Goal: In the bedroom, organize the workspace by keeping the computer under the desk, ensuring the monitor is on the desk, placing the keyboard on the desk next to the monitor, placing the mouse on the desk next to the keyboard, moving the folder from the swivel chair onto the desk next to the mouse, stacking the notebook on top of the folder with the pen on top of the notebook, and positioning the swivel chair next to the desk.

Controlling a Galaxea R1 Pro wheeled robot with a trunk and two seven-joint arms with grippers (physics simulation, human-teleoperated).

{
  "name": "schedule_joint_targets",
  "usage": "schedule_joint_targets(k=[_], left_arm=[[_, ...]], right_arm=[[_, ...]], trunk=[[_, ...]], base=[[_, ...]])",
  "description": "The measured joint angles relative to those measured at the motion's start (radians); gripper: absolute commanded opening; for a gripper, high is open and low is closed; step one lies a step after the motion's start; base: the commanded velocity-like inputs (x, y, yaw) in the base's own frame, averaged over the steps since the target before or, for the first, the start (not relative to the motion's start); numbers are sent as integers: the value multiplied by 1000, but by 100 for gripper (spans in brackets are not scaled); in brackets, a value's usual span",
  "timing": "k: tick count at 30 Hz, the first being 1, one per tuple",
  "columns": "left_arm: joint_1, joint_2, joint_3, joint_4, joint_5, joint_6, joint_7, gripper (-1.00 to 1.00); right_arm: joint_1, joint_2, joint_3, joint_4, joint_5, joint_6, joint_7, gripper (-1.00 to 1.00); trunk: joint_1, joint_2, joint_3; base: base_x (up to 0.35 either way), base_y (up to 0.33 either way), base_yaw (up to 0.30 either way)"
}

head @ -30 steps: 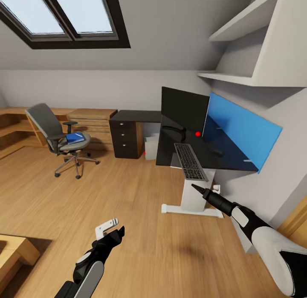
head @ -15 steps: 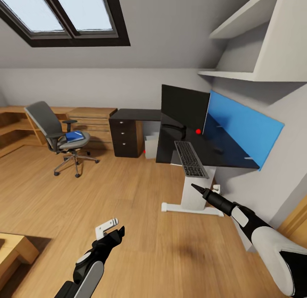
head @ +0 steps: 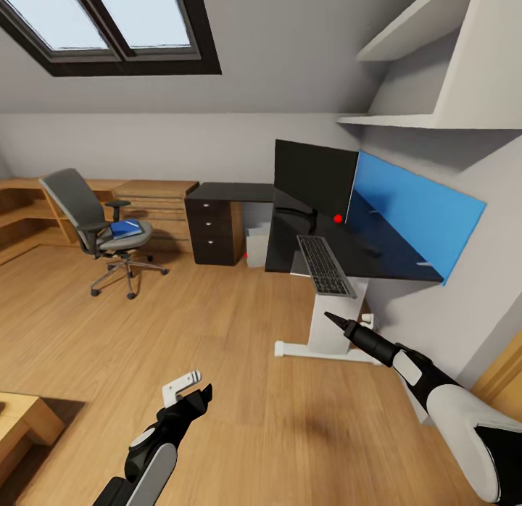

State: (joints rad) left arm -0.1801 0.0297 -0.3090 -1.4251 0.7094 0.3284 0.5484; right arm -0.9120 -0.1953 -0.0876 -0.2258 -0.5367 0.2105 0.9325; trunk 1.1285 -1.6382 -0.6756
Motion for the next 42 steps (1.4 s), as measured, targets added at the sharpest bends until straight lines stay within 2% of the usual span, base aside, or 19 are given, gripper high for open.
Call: schedule_joint_targets(k=[5, 10, 14, 16, 17, 18, 19, 23, 27, 30, 35, 38, 42], left_arm=[[0, 0, 0, 0, -1, 0, 0, 100], [0, -1, 0, 0, 0, 0, 1, 100], [0, -1, 0, 0, 0, 0, 2, 100], [0, -1, 0, 0, 0, 0, 3, 100], [0, -2, 0, 0, 0, 0, 3, 100], [0, -2, 0, 0, 0, 0, 3, 100], [0, -2, 0, 0, 0, 0, 3, 100], [0, -2, 0, 0, 0, 0, 4, 100], [0, -2, 0, 0, 0, 0, 4, 100], [0, -2, 0, 0, 0, 0, 4, 100], [0, -2, -1, 0, 0, 0, 5, 100], [0, -2, -1, 0, 0, 0, 5, 100], [0, -3, 0, 0, 0, 0, 5, 100]], right_arm=[[0, 6, 3, -2, 4, -7, -22, 100], [0, 36, -3, -8, -1, -10, -124, 100], [0, 51, -21, -9, -20, -11, -173, 100], [0, 60, -50, -9, -53, -11, -206, 100], [0, 76, -91, -8, -117, -10, -241, 100], [0, 83, -105, -7, -156, -10, -254, 100], [0, 87, -114, -6, -194, -9, -264, 100], [0, 89, -125, -5, -272, -9, -276, 100], [0, 89, -129, -4, -311, -10, -280, 100], [0, 88, -132, -4, -323, -11, -281, 100], [0, 90, -141, -3, -333, -13, -291, 100], [0, 90, -143, -5, -338, -22, -324, 100], [0, 91, -145, -5, -344, -66, -356, 100]], trunk=[[19, -35, -16], [38, -70, -31], [54, -98, -44], [61, -112, -50], [65, -119, -53], [69, -126, -56], [73, -133, -60], [88, -161, -72], [104, -189, -85], [115, -210, -94], [134, -245, -110], [146, -266, -119], [161, -294, -132]], base=[[0, 0, 0], [0, 0, 0], [0, 0, 0], [0, 0, 0], [0, 0, 0], [0, 0, 0], [0, 0, 0], [0, 0, 0], [0, 0, 0], [0, 0, 0], [0, 0, 0], [0, 0, 0], [0, 0, 0]])
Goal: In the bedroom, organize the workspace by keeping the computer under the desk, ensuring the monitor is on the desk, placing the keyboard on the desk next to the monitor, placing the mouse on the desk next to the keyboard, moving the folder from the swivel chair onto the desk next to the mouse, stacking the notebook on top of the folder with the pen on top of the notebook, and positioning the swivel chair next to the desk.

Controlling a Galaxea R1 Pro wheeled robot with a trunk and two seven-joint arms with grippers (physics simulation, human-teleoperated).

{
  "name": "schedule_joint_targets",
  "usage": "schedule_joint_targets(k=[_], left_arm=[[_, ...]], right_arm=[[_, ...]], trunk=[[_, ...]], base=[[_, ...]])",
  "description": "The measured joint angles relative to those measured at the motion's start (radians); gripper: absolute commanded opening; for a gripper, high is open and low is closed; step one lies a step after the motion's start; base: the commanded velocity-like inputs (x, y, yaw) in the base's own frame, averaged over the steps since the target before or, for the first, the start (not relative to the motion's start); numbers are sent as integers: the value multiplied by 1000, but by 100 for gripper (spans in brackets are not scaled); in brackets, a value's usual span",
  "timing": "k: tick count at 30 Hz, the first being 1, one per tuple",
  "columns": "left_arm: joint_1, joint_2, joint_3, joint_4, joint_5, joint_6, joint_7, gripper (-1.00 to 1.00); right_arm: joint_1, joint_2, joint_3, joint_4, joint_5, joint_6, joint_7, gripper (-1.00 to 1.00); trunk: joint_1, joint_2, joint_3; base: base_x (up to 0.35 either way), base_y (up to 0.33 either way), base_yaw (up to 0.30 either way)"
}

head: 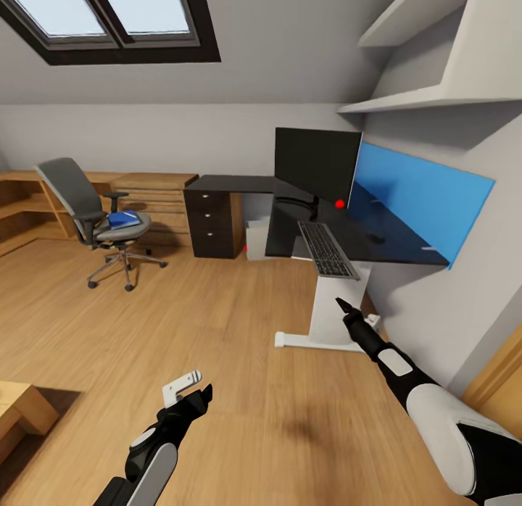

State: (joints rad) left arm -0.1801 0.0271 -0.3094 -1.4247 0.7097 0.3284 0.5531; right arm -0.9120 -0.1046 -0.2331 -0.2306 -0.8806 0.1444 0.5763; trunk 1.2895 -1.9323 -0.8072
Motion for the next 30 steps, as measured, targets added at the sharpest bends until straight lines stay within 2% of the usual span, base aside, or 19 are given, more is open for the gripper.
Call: schedule_joint_targets(k=[7, 12, 16, 19, 20, 21, 24, 26, 27, 30], left_arm=[[0, 0, 0, 1, 0, 0, 0, 100], [0, 0, -1, 1, 0, 0, 0, 100], [0, 0, 0, 1, 0, 0, -1, 100], [0, 1, -1, 1, 0, 0, -4, 100], [0, 2, -1, 2, 0, 0, -5, 100], [0, 2, 0, 6, 1, 0, -6, 100], [0, 2, 0, 19, 0, 0, -8, 100], [0, 2, 0, 24, 0, 0, -8, 100], [0, 2, 0, 30, 1, 0, -9, 100], [0, 3, 0, 31, 1, 0, -9, 100]], right_arm=[[0, 2, -1, 2, -4, -58, -11, 100], [0, 2, -1, 4, -6, -59, -9, 100], [0, 1, -1, 3, -25, -43, -8, 100], [0, 1, -2, 2, -82, -11, -7, 100], [0, -1, -1, 1, -166, 36, -7, 100], [0, -2, -1, 1, -212, 63, -6, 100], [0, -3, 0, 0, -285, 111, -6, 100], [0, -4, 1, 0, -310, 129, -6, 100], [0, -8, 0, 0, -340, 152, -5, 100], [0, -10, 1, 0, -348, 158, -5, 100]], trunk=[[27, -49, -22], [46, -84, -38], [46, -84, -38], [46, -84, -38], [46, -84, -38], [46, -84, -38], [46, -84, -38], [46, -84, -38], [46, -84, -38], [46, -84, -38]], base=[[0, 0, 0], [0, 0, 0], [0, 0, 0], [0, 0, 0], [0, 0, 0], [0, 0, 0], [3, 0, 0], [127, 0, 0], [244, 0, 0], [262, 0, 0]])
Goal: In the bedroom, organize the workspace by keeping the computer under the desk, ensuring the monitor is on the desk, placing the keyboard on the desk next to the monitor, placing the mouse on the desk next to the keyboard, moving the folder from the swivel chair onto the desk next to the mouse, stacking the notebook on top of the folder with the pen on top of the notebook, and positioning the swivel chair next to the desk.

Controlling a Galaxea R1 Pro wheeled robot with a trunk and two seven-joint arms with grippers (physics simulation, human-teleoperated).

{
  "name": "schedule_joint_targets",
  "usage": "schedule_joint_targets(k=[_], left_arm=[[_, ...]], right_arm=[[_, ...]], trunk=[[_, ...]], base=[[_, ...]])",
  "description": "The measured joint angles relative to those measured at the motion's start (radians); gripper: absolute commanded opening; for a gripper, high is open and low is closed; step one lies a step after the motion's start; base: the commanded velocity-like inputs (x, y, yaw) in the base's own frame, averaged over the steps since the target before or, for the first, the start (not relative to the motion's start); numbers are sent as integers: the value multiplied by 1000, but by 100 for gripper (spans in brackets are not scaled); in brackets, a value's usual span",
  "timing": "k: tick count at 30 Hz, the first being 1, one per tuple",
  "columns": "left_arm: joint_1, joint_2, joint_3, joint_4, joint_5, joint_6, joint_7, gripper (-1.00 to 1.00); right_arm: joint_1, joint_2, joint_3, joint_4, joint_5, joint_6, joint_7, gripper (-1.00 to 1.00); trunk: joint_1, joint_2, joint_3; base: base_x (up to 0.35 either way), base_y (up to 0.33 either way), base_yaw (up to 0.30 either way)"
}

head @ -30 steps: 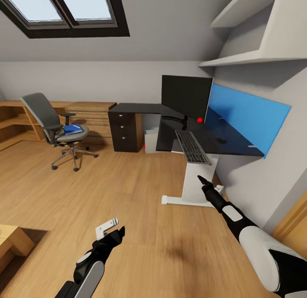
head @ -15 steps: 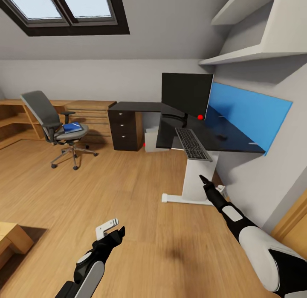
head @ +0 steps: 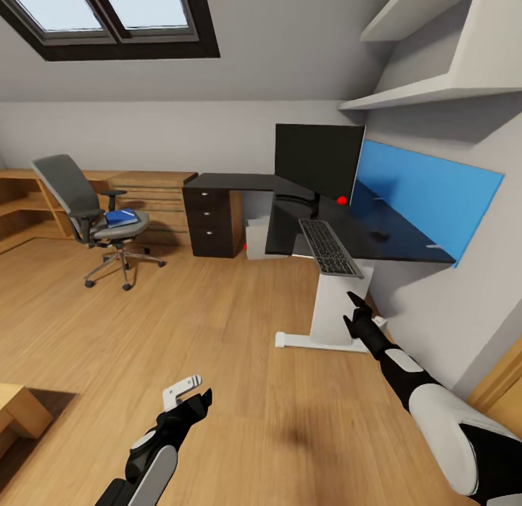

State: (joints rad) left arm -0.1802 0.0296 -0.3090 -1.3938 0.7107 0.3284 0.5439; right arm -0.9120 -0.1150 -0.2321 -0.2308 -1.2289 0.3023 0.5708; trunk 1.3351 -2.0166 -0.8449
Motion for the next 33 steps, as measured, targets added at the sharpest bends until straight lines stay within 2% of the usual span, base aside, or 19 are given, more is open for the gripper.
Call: schedule_joint_targets(k=[8, 16, 33], left_arm=[[0, 0, 0, 2, 0, 1, 1, 100], [0, 0, 0, 17, -1, 1, 1, 100], [0, -1, 0, 28, 0, 1, 2, 100]], right_arm=[[0, -3, -1, -1, -5, 3, 0, 100], [0, -4, -1, -1, -5, 4, 0, 100], [0, -11, -1, -2, -5, 4, 0, 100]], trunk=[[0, 0, 0], [0, 0, 0], [0, 0, 0]], base=[[112, -1, 0], [233, -44, 0], [98, -19, 0]])
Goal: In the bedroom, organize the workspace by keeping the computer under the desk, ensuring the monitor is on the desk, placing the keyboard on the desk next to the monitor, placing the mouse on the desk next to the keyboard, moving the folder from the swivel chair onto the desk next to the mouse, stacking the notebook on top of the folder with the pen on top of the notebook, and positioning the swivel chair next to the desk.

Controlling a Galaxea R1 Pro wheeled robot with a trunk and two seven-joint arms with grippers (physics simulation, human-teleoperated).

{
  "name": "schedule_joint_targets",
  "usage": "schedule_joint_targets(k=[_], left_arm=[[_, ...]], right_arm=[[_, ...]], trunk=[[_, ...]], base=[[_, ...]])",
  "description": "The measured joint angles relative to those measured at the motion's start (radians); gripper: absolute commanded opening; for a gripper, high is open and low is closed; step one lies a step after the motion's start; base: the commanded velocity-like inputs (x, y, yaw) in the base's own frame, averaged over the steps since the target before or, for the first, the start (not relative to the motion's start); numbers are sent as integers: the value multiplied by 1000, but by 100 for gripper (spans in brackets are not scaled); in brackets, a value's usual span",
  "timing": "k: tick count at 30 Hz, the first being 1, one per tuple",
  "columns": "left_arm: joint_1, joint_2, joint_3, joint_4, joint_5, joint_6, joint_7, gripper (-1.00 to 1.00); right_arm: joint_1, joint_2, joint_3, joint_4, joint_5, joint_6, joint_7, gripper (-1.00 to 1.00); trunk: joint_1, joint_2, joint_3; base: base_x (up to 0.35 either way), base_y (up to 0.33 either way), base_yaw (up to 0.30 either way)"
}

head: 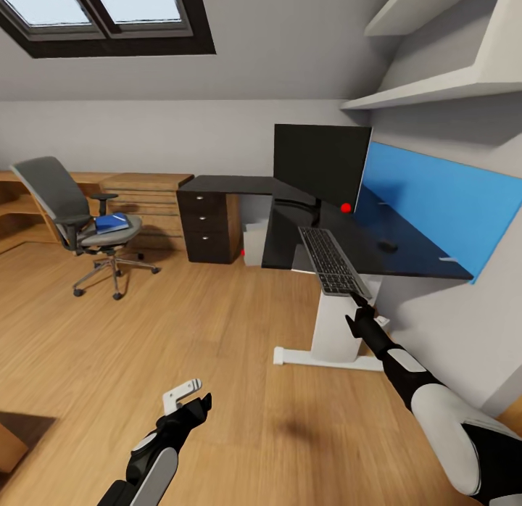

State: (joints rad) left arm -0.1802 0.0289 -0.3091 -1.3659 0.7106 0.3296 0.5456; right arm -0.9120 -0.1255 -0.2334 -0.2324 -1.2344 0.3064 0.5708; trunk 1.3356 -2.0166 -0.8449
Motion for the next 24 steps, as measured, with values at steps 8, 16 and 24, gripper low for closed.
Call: schedule_joint_targets(k=[8, 16, 24], left_arm=[[0, 1, 0, 1, 0, -1, 1, 100], [0, 1, 0, 1, -1, -1, 1, 100], [0, -1, 0, 0, -3, -1, 3, 100]], right_arm=[[0, -2, 0, 0, 0, 0, 1, 100], [0, -2, 0, 0, 0, -1, 1, 100], [0, -2, 0, 0, 0, -1, 0, 100]], trunk=[[0, 0, 0], [0, 0, 0], [-27, 49, 22]], base=[[11, -2, 0], [0, 0, 0], [0, 0, 0]])
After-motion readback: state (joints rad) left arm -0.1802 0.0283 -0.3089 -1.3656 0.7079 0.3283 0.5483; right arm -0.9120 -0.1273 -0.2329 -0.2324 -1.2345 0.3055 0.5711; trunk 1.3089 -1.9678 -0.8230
